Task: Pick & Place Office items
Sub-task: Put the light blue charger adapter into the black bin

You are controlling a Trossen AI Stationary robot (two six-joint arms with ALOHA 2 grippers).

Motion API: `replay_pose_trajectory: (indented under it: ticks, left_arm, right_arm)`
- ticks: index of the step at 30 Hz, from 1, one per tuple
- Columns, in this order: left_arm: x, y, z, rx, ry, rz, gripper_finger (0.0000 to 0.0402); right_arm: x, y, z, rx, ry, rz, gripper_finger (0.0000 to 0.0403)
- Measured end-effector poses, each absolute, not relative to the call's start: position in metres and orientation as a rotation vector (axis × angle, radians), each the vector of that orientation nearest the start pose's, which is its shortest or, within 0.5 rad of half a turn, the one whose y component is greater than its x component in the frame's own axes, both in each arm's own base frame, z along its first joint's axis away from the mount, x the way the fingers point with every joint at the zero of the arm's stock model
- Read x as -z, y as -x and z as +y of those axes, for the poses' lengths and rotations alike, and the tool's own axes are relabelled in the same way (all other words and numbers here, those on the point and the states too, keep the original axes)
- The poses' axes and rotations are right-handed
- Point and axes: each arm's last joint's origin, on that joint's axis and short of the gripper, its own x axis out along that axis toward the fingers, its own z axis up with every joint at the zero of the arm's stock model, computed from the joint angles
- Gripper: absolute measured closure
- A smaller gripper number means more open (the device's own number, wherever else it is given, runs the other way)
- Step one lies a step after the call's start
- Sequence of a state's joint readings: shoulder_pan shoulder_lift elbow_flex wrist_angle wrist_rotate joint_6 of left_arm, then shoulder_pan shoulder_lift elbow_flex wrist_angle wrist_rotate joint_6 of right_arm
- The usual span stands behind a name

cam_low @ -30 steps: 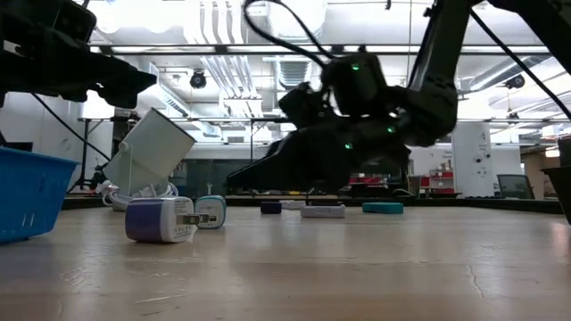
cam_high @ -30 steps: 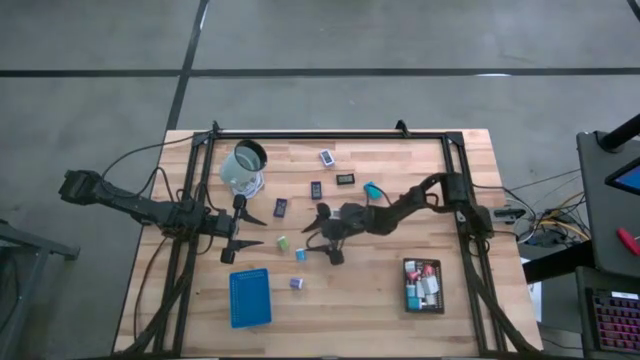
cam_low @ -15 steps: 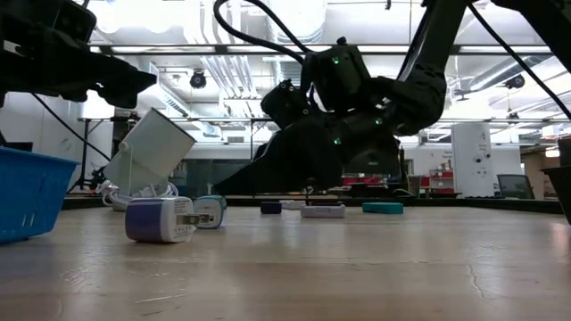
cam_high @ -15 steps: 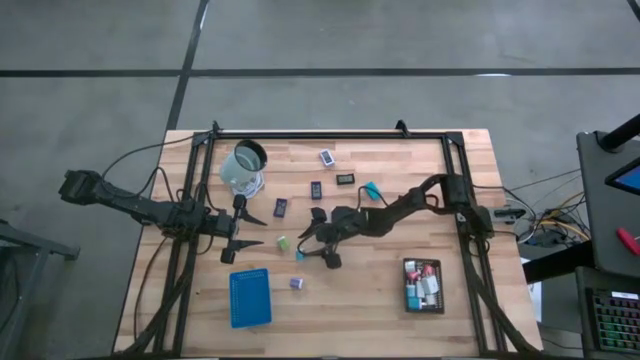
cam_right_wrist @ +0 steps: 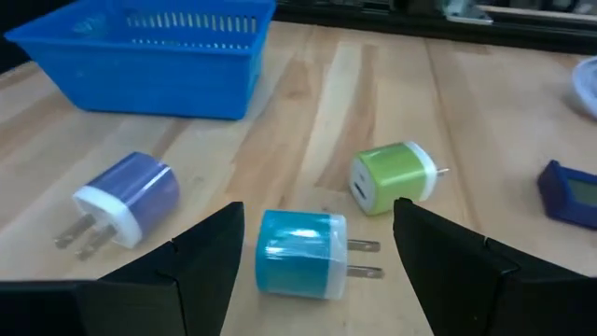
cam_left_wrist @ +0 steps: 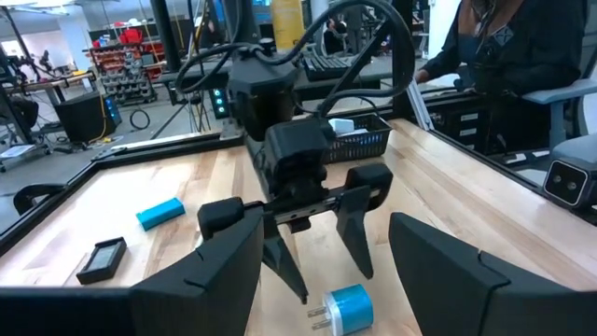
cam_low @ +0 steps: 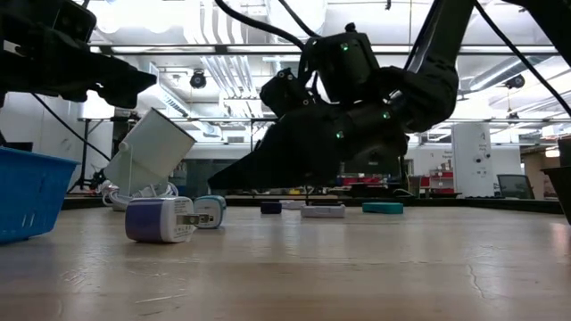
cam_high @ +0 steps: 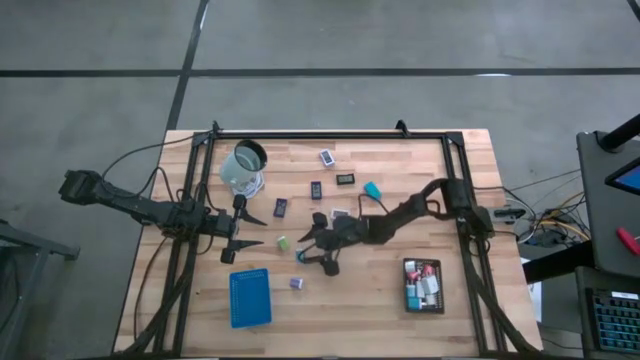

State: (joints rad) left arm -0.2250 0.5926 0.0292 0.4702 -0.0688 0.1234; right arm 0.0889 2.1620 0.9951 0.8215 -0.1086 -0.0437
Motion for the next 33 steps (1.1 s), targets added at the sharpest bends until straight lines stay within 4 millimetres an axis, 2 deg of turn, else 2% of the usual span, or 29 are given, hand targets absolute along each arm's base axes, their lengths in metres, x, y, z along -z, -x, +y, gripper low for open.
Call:
replay_pose_trajectory:
  ticks: [6, 17, 26, 33]
  left_arm:
    - [-0.162, -0.133, -0.029, 0.162, -0.137, 0.083, 0.0164]
    - [-0.162, -0.133, -0.029, 0.162, -0.137, 0.083, 0.0164]
    - [-0.162, -0.133, -0.028, 0.162, -0.137, 0.083, 0.0164]
    - [-0.162, -0.133, -0.028, 0.162, -0.137, 0.083, 0.0164]
  right_arm:
    - [-0.089, -0.407, 0.046, -0.125, 0.059, 0.342, 0.0133]
    - [-0.087, -0.407, 0.048, -0.129, 0.048, 0.355, 0.0126]
    - [-0.065, -0.417, 0.050, -0.121, 0.024, 0.382, 0.0115]
    - [-0.061, -0.422, 0.050, -0.121, 0.024, 0.384, 0.0116]
